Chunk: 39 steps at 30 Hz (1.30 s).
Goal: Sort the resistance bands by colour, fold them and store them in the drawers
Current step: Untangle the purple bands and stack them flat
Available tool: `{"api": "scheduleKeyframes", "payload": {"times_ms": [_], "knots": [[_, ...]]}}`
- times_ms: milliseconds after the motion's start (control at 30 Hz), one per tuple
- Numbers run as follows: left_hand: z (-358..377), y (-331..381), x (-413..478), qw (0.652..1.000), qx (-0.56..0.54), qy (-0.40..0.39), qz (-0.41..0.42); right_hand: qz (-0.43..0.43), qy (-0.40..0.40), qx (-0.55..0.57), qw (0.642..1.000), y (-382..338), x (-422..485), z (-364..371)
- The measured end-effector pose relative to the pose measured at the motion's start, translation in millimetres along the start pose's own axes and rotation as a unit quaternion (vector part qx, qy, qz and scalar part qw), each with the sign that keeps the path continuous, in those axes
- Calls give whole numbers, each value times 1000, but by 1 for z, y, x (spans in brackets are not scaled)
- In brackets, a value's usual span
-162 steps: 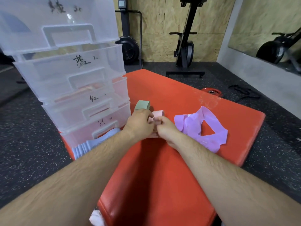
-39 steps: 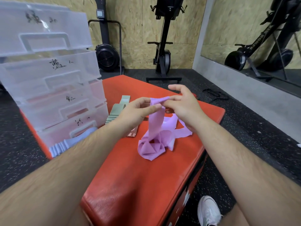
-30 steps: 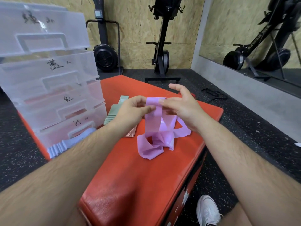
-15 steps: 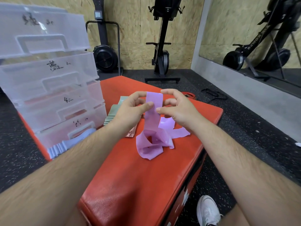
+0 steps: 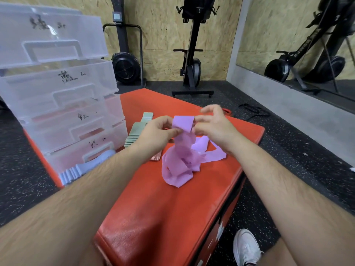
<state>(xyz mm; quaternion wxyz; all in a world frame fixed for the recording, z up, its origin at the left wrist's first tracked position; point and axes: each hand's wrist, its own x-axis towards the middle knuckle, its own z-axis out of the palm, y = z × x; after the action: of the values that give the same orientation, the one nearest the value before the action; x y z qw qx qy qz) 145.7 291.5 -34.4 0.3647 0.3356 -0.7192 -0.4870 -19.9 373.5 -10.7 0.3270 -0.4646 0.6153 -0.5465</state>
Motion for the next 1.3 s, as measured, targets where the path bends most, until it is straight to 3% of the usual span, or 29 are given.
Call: {"api": "scheduleKeyframes", "payload": {"times_ms": [133,400,667,833,1100,1200,1300], "knots": [[-1,-1,0,999,-47,-6,-4,75,-171,-207,961,25,-4,0],[-3,-4,0,997,-78,-9,-17,-1,-142,-452,881,77,9,2],[-7,-19,1,996,14,-61,-65,-15,-183,-503,845,100,28,16],[-4,-29,2,992,39,-78,-95,-39,-165,-525,834,97,34,20],[-6,-28,10,996,14,-23,-82,-141,-45,-435,888,54,32,-8],[-8,-23,8,997,1,-17,-73,-97,25,-298,949,28,21,-12],[-9,-17,5,998,-1,3,-66,-73,121,-154,978,9,15,-14]]}}
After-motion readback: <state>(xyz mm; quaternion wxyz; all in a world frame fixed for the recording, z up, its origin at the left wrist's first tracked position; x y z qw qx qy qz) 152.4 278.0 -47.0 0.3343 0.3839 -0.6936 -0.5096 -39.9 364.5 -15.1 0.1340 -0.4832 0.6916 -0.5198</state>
